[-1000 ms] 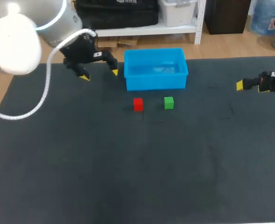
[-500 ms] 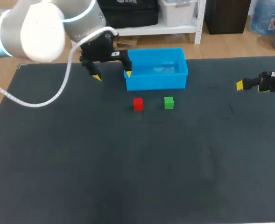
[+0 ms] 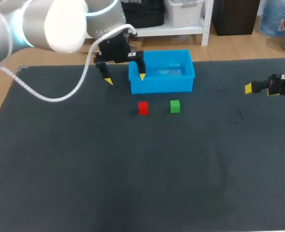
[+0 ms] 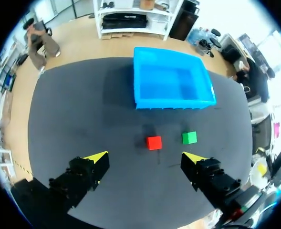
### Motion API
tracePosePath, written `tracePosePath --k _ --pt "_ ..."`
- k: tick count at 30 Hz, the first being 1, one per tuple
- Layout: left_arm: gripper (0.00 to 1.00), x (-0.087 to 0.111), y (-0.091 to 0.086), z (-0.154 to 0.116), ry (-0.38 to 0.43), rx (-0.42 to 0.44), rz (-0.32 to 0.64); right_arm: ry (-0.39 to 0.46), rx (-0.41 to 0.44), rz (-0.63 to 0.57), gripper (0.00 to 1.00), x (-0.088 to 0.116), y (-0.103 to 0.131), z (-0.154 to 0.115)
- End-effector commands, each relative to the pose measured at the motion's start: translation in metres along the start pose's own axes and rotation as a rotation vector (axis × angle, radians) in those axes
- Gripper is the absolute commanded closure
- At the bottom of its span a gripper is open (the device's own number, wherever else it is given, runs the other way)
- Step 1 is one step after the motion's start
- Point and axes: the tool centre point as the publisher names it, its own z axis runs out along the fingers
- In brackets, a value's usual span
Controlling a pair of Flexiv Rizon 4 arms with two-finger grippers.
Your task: Use the left arm to pick the red cube and place it into the blue plastic box first, then use the right arm to grasp the green cube and put it into the same blue plastic box after the first action is fully finished.
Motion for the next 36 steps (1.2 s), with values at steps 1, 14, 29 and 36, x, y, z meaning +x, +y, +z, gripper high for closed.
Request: tracePosePath --k 1,14,29,36 --pt "0.0 -0.011 -0.008 0.005 0.057 -0.035 -0.01 0.0 0.001 0.0 0.0 0.0 0.0 0.0" --pt "0.0 -0.018 -0.02 0.012 0.11 -0.157 0.033 0.0 0.001 0.0 0.0 0.0 0.0 0.0" --pt "0.0 -0.019 -0.036 0.027 0.163 -0.195 0.045 0.0 0.001 0.0 0.0 0.0 0.0 0.0" --pt "0.0 -0.018 -0.035 0.035 0.167 -0.188 0.024 0.0 0.001 0.0 0.0 0.0 0.0 0.0"
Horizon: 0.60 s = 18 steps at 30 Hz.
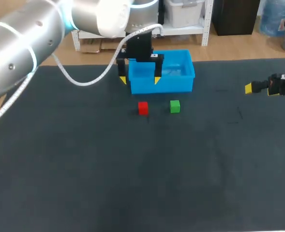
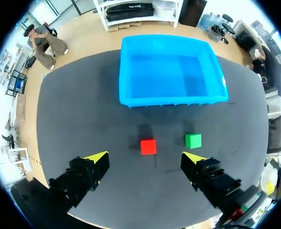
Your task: Use the left arm to pick the red cube and place it into the blue plastic box first, then use the right arm to grasp the green cube and put it into the same blue plastic box after the first action is fully finished.
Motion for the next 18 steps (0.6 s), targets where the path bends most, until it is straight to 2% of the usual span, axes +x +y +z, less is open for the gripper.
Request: tracePosePath --k 1,18 --pt "0.0 -0.006 -0.003 0.005 0.06 -0.004 -0.01 0.0 0.001 0.0 0.0 0.0 0.0 0.0" --pt "0.0 -0.004 -0.009 0.031 0.089 0.013 -0.044 0.0 0.001 0.0 0.0 0.0 0.0 0.0"
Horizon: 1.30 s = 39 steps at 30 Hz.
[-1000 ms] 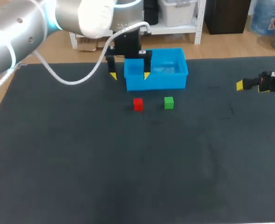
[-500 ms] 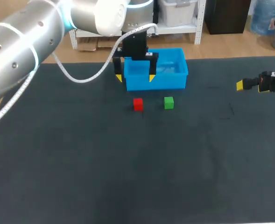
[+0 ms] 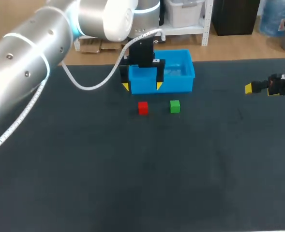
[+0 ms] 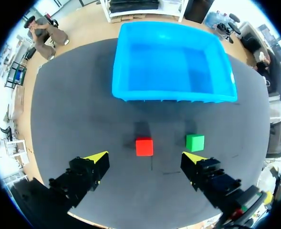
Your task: Use the left arm to pick the red cube and place it into the blue plastic box first, then use the right arm to grasp the green cube and put it into the same blue plastic box after the first action is fully finished.
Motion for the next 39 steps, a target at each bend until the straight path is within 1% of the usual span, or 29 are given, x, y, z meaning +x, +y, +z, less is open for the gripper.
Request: tracePosePath --k 1,9,18,20,22,31,39 --pt "0.0 -0.007 -0.002 0.006 0.029 -0.004 -0.002 0.0 0.001 0.0 0.0 0.0 0.0 0.0" --pt "0.0 -0.002 -0.005 0.021 0.048 -0.02 0.012 0.0 0.001 0.0 0.0 0.0 0.0 0.0" --pt "0.0 0.002 -0.006 0.039 0.063 -0.02 0.005 0.0 0.001 0.0 0.0 0.0 0.0 0.0" --pt "0.0 0.002 -0.007 0.038 0.066 -0.018 0.002 0.0 0.001 0.0 0.0 0.0 0.0 0.0" --pt "0.0 0.002 -0.006 0.044 0.068 -0.018 -0.003 0.0 0.001 0.0 0.0 0.0 0.0 0.0" --pt "0.0 0.002 -0.004 0.056 0.078 -0.013 -0.024 0.0 0.001 0.0 0.0 0.0 0.0 0.0" --pt "0.0 0.01 -0.003 0.069 0.104 -0.012 -0.039 0.0 0.001 0.0 0.0 0.0 0.0 0.0"
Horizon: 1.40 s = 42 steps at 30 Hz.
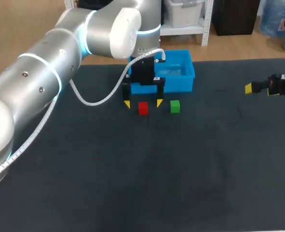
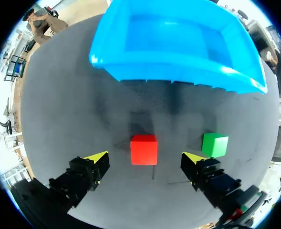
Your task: Use the left arm to pick the red cube and place it into the blue plastic box first, then use the right arm to grasp the green cube and put it into the same blue plastic box after the first action is fully finished.
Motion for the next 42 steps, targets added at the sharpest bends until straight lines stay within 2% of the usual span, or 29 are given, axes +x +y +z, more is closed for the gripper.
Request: tracePosePath --k 1,17,35,37,38,39,42 --pt "0.0 -0.005 -0.001 0.007 0.018 0.0 -0.006 0.0 0.001 0.0 0.0 0.0 0.0 0.0" --pt "0.0 -0.007 0.003 0.024 0.029 -0.004 -0.03 0.0 0.001 0.0 0.0 0.0 0.0 0.0" --pt "0.0 -0.007 0.003 0.02 0.032 -0.009 -0.025 0.0 0.001 0.0 0.0 0.0 0.0 0.0" --pt "0.09 -0.006 0.004 0.02 0.033 -0.008 -0.026 0.0 0.001 0.0 0.0 0.0 0.0 0.0" --pt "0.2 -0.006 0.004 0.023 0.034 -0.008 -0.026 0.0 0.001 0.0 0.0 0.0 0.0 0.0" --pt "0.25 -0.006 0.004 0.025 0.035 -0.008 -0.026 0.0 0.001 0.0 0.0 0.0 0.0 0.0" --pt "0.38 -0.005 0.004 0.027 0.038 -0.008 -0.027 0.0 0.001 0.0 0.0 0.0 0.0 0.0"
